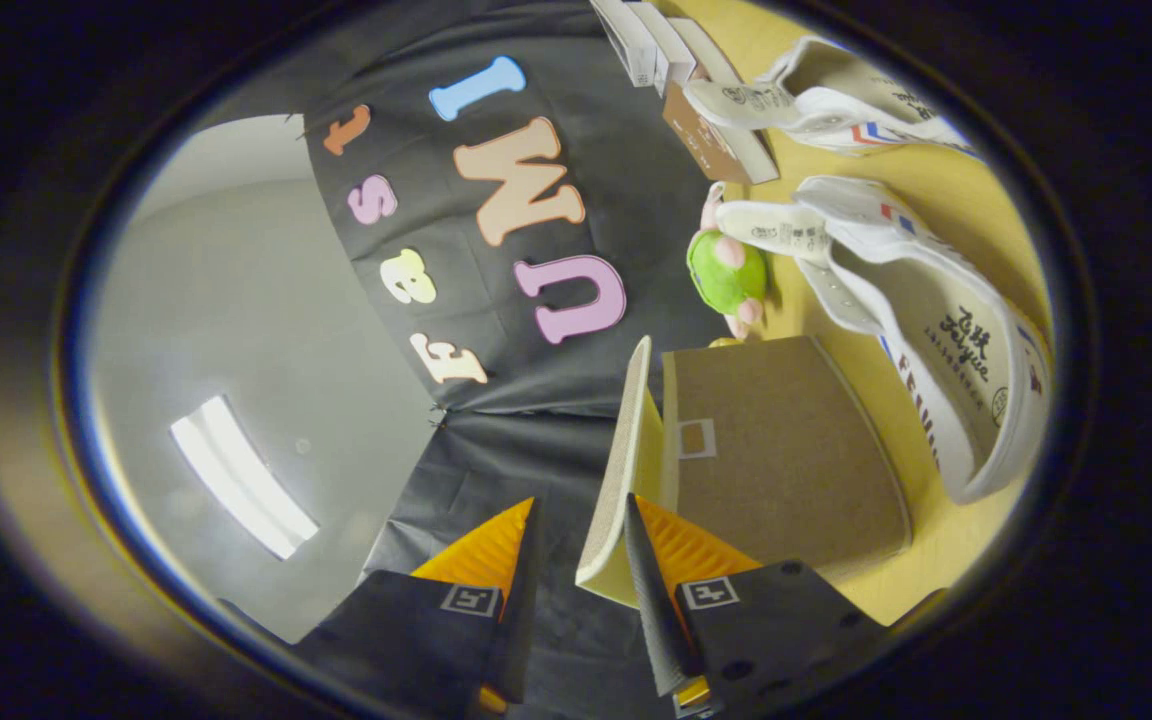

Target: Open the storage box then place both shoes into the box .Put the left shoe in first, then the right shoe, with the right side of both shoes facing outward in a uniform manner.

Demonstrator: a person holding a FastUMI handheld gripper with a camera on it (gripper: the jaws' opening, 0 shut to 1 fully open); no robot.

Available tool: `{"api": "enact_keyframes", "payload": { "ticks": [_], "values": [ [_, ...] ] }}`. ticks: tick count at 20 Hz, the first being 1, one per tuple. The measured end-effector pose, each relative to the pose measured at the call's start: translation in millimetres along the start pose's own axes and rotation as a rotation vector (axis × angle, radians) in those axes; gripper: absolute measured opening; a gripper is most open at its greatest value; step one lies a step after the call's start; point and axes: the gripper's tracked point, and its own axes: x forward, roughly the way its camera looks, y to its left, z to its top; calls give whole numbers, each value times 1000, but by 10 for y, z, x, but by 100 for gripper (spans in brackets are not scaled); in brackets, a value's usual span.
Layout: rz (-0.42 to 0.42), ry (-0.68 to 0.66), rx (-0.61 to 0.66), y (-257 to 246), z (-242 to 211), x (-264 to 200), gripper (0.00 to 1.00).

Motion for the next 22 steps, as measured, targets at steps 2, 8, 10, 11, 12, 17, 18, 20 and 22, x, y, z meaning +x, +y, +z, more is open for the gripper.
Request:
{"api": "enact_keyframes", "payload": {
  "ticks": [2, 8, 10, 11, 12, 17, 18, 20, 22],
  "values": [
    [-49, -24, -46, -93, -6, 19, 51],
    [42, -55, -36, 158, -104, 111, 51],
    [78, -105, -32, 241, -22, 87, 52],
    [84, -130, -24, 251, 24, 83, 52],
    [79, -150, -24, 247, 49, 77, 52],
    [-42, -153, -77, -86, -45, 73, 36],
    [-60, -160, -118, -47, -51, 163, 31],
    [-87, -212, -245, 9, 81, 93, 21],
    [-105, -239, -301, 30, 180, 43, 19]
  ]
}}
